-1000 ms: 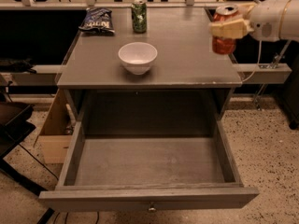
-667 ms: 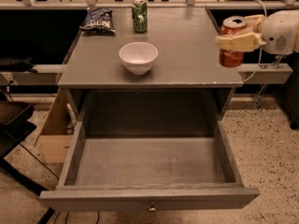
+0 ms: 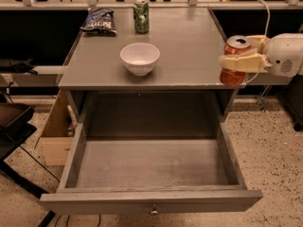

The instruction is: Place coke can into top drawer

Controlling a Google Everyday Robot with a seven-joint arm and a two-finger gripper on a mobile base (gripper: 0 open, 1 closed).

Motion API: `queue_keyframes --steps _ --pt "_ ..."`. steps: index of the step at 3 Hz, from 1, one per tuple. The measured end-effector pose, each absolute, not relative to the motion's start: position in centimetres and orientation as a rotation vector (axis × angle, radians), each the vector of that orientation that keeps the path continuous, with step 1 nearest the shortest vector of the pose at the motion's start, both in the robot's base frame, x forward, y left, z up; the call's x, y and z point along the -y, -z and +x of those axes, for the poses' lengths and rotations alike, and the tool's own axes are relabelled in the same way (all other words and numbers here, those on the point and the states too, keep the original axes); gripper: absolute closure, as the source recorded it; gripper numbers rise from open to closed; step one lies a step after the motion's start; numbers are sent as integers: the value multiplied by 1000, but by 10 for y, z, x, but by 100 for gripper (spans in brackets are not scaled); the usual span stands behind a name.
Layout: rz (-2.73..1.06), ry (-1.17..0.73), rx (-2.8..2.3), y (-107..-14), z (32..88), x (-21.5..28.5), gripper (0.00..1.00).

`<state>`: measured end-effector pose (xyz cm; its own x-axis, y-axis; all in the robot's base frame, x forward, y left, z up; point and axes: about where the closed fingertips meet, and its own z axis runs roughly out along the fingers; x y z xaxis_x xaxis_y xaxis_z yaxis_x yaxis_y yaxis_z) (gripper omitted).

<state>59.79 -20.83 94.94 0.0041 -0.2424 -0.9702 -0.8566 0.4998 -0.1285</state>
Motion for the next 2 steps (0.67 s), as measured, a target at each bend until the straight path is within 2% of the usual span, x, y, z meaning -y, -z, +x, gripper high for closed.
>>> queue_keyframes --steps 2 --pt "-947 -736 -1562 -893 601 175 100"
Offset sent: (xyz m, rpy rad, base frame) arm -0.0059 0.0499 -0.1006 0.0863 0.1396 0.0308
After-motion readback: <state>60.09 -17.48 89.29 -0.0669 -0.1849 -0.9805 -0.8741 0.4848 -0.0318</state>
